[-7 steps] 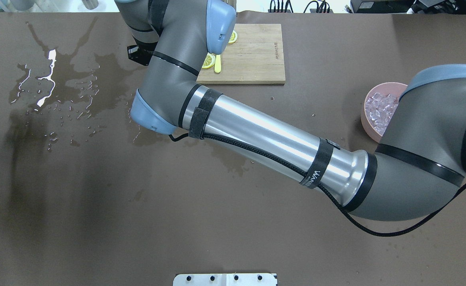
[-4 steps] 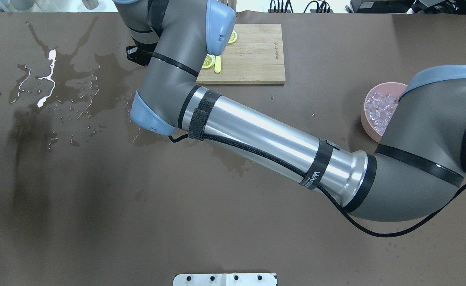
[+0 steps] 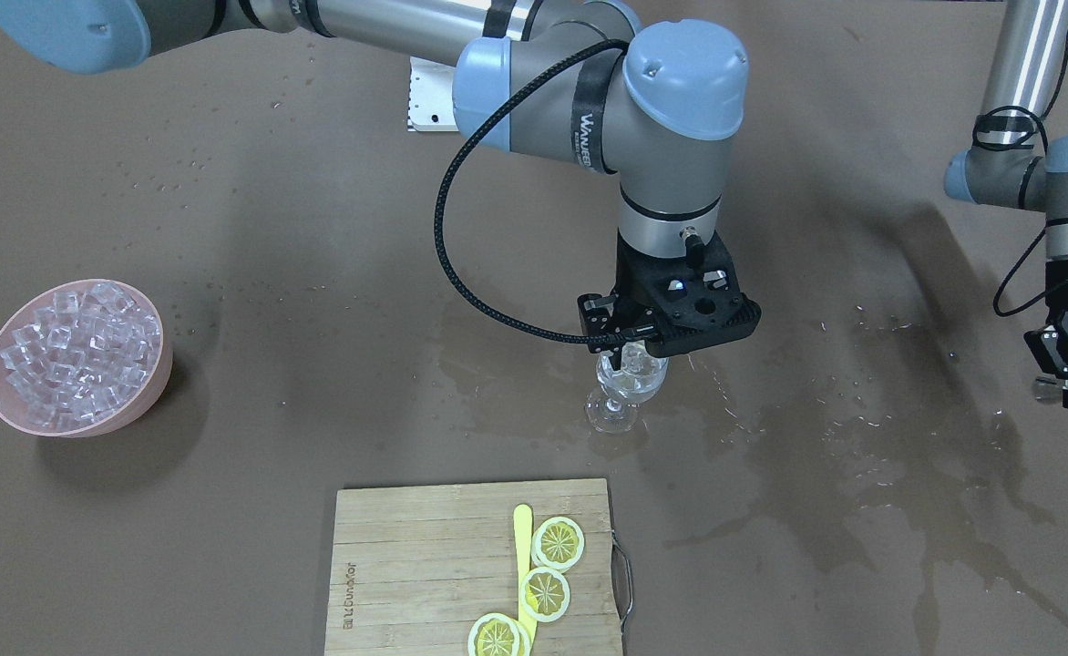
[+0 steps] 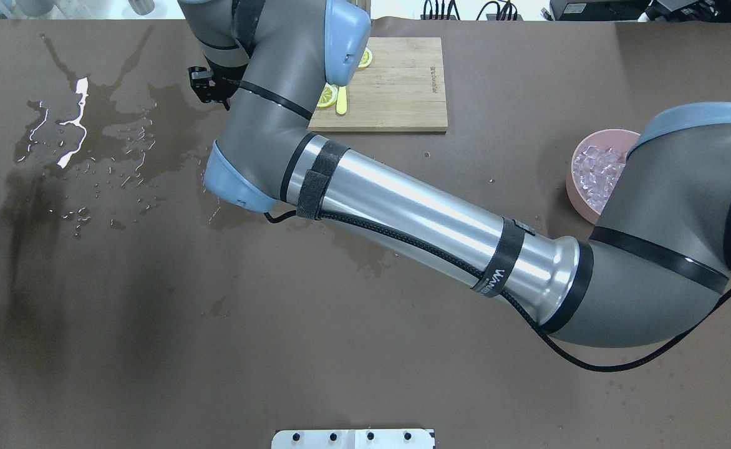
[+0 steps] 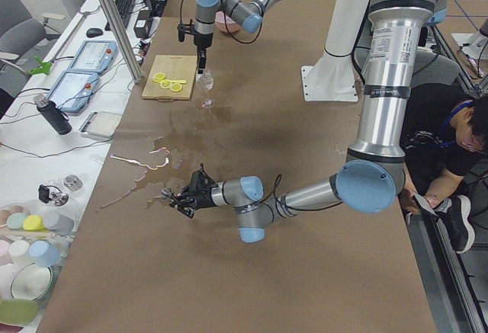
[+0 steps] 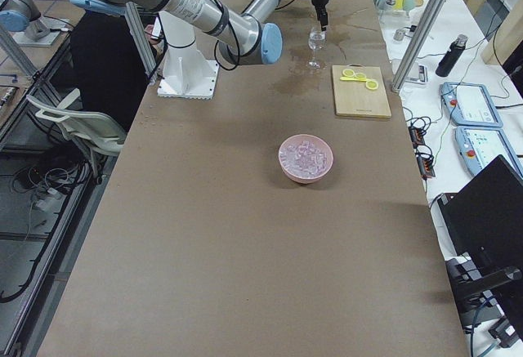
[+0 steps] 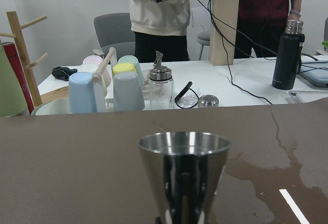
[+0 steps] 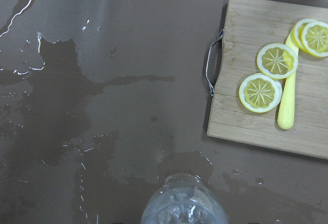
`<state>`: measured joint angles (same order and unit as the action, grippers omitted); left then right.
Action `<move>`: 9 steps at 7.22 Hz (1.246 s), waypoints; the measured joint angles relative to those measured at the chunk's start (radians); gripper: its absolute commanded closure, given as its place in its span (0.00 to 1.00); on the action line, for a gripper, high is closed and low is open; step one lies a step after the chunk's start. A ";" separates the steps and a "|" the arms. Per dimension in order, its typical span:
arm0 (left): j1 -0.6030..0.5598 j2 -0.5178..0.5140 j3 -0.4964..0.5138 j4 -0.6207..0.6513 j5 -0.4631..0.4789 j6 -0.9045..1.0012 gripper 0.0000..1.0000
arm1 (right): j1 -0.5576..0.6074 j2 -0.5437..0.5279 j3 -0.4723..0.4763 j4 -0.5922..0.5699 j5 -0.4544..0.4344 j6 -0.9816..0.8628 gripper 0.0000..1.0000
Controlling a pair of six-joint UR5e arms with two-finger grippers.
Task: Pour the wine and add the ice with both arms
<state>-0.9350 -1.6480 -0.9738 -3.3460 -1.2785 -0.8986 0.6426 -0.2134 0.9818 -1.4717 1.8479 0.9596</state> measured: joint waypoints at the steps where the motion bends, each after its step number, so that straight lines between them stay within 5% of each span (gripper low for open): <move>1: 0.007 0.001 0.007 0.000 0.000 -0.020 0.79 | 0.024 -0.035 0.036 -0.001 0.032 -0.026 0.00; 6: 0.051 0.002 0.019 -0.001 0.036 -0.080 0.79 | 0.239 -0.345 0.252 -0.003 0.203 -0.174 0.00; 9: 0.078 0.001 0.037 -0.009 0.083 -0.083 0.79 | 0.333 -0.594 0.478 -0.010 0.273 -0.235 0.00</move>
<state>-0.8566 -1.6466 -0.9369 -3.3548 -1.1957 -0.9814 0.9758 -0.8078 1.4596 -1.4815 2.1208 0.7243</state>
